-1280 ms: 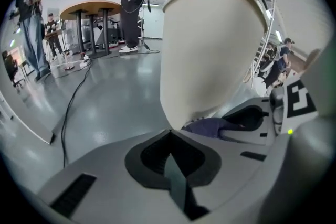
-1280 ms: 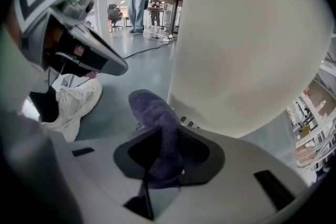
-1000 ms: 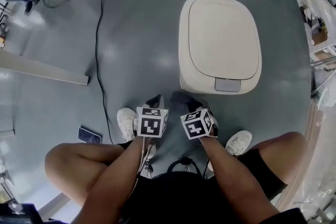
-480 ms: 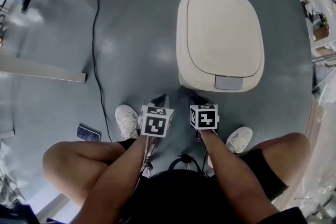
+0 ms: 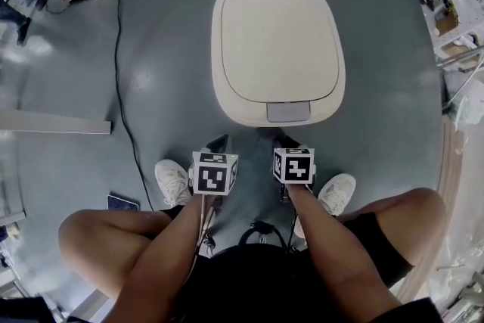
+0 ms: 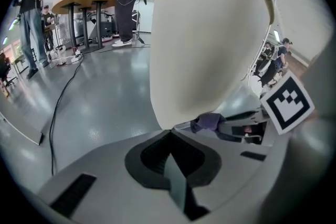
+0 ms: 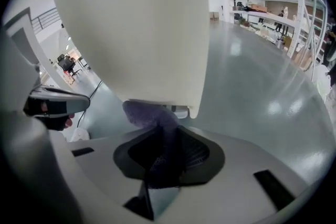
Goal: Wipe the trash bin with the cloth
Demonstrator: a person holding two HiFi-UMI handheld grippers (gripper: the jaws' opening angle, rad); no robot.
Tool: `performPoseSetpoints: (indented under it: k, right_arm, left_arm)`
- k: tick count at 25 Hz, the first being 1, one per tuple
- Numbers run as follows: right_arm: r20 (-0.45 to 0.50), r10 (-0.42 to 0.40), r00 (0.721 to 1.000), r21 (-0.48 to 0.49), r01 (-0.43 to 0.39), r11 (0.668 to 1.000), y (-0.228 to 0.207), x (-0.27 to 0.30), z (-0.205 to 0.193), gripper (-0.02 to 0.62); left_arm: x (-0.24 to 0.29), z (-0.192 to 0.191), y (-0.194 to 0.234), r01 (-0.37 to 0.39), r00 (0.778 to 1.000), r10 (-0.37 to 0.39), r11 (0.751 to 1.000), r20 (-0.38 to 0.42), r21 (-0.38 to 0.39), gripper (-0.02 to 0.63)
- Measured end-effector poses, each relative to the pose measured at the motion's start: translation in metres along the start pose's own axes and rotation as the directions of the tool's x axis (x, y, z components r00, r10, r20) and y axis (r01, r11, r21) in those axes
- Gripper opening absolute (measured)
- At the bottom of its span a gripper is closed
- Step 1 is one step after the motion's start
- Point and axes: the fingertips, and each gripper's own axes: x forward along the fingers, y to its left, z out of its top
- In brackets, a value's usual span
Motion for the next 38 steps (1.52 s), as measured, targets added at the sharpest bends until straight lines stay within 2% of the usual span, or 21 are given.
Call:
performPoseSetpoints:
  k: [8, 12, 18, 23, 27, 30, 33, 35, 38]
  right_arm:
    - [0.02, -0.046, 0.999, 0.05, 0.045, 0.998, -0.048, -0.016, -0.007, 0.094]
    - [0.027, -0.046, 0.999, 0.064, 0.044, 0.997, -0.07, -0.021, -0.015, 0.094]
    - [0.057, -0.01, 0.998, 0.131, 0.002, 0.991, -0.087, -0.038, -0.021, 0.094]
    - [0.147, 0.052, 0.988, 0.203, -0.082, 0.976, -0.094, -0.064, -0.01, 0.094]
    - [0.234, 0.121, 0.965, 0.268, -0.183, 0.946, -0.096, -0.1, 0.0, 0.094]
    - [0.335, 0.184, 0.924, 0.357, -0.305, 0.883, -0.093, -0.137, 0.016, 0.094]
    - [0.429, 0.228, 0.874, 0.402, -0.411, 0.818, -0.083, -0.177, 0.038, 0.094]
    - [0.473, 0.227, 0.851, 0.405, -0.439, 0.802, -0.081, -0.2, 0.058, 0.094]
    - [0.523, 0.197, 0.829, 0.409, -0.447, 0.795, -0.084, -0.225, 0.09, 0.094]
  left_arm:
    - [0.013, 0.004, -0.023, -0.007, 1.0, 0.007, 1.0, -0.017, -0.017, 0.0]
    - [0.01, 0.006, -0.034, -0.009, 1.0, 0.009, 0.999, 0.003, -0.04, 0.0]
    - [-0.001, 0.0, -0.052, -0.025, 0.999, 0.027, 0.997, 0.02, -0.075, 0.0]
    - [-0.015, 0.012, -0.075, -0.014, 0.995, 0.024, 0.994, 0.096, -0.104, 0.0]
    - [-0.042, 0.033, -0.105, 0.015, 0.984, -0.013, 1.0, 0.178, -0.006, 0.0]
    - [-0.074, 0.053, -0.133, 0.053, 0.965, -0.065, 0.997, 0.252, 0.055, 0.0]
    - [-0.106, 0.073, -0.153, 0.072, 0.947, -0.083, 0.996, 0.31, 0.048, 0.0]
    - [-0.122, 0.086, -0.158, 0.059, 0.941, -0.066, 0.998, 0.331, 0.029, 0.0]
    - [-0.14, 0.103, -0.164, 0.043, 0.928, -0.045, 0.999, 0.369, 0.014, 0.0]
